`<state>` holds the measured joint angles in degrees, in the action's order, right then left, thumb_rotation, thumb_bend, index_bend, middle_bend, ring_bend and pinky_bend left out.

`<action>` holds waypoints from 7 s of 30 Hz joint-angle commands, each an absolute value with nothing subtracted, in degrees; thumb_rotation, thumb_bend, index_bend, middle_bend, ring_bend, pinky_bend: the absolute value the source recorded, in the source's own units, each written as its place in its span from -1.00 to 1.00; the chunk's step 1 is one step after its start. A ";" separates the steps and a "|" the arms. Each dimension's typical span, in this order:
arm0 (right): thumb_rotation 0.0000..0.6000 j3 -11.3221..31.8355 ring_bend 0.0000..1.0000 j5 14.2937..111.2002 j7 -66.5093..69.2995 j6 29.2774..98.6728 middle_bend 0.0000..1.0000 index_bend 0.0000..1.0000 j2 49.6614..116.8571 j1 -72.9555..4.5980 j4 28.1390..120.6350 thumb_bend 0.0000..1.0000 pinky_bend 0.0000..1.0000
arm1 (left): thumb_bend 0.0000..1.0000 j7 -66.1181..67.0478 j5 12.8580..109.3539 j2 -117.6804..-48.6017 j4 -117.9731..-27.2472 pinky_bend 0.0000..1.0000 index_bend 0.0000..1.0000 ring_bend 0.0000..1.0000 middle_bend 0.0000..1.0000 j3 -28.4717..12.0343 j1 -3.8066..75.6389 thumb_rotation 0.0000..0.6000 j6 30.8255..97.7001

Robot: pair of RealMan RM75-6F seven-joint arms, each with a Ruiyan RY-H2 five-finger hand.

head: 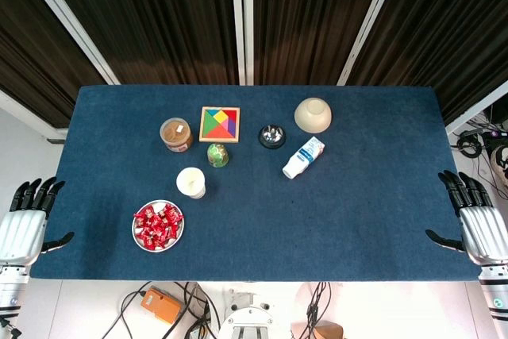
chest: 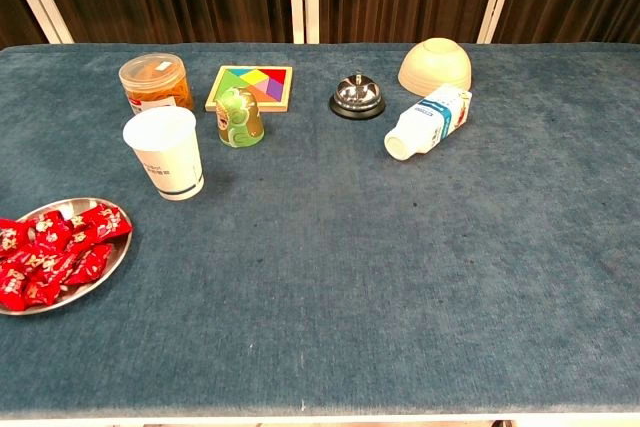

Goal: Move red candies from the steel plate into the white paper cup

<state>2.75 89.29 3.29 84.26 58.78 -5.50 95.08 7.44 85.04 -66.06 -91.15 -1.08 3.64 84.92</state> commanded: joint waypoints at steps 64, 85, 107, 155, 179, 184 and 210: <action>1.00 2.98 -0.93 86.85 4.55 82.10 -0.77 -1.00 59.78 -6.08 93.00 -0.61 -0.76 | -0.44 27.16 75.21 -80.53 -97.06 0.66 -0.11 0.67 0.78 1.33 16.74 1.00 65.61; 1.00 3.14 -0.90 87.54 4.84 85.15 -0.77 -0.98 58.51 -4.68 93.84 -0.61 -0.76 | -0.23 22.22 79.70 -77.01 -100.49 0.66 0.15 0.70 0.81 -5.07 21.31 1.00 68.30; 1.00 3.24 -0.87 88.26 5.99 87.91 -0.77 -0.99 56.49 -2.84 95.32 -0.61 -0.76 | -0.26 21.73 66.30 -80.82 -97.52 0.66 0.15 0.70 0.80 -12.26 34.70 1.00 57.08; 1.00 3.08 -0.85 89.33 6.49 88.21 -0.77 -0.99 57.28 -2.64 94.93 -0.61 -0.73 | -0.55 18.30 81.69 -84.12 -89.92 0.66 -0.27 0.69 0.75 1.66 25.06 1.00 67.27; 1.00 2.96 -0.85 88.69 5.79 87.99 -0.77 -0.99 57.25 -2.20 95.57 -0.61 -0.73 | -0.49 20.21 79.74 -85.25 -86.49 0.66 -0.18 0.69 0.75 1.06 26.63 1.00 62.25; 1.00 2.97 -0.84 88.70 5.57 87.84 -0.77 -0.99 57.32 -2.27 95.69 -0.61 -0.73 | -0.48 20.20 79.52 -85.18 -86.25 0.66 -0.16 0.69 0.75 0.84 26.46 1.00 62.49; 1.00 2.90 -0.82 89.16 6.53 88.40 -0.76 -0.95 57.58 -1.92 95.11 -0.61 -0.71 | -0.26 18.00 81.36 -82.54 -90.42 0.66 0.14 0.69 0.75 -0.73 24.54 1.00 68.20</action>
<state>2.90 89.16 6.53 88.40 57.57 -1.91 95.11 19.46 80.37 -84.08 -88.36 -0.14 25.14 66.47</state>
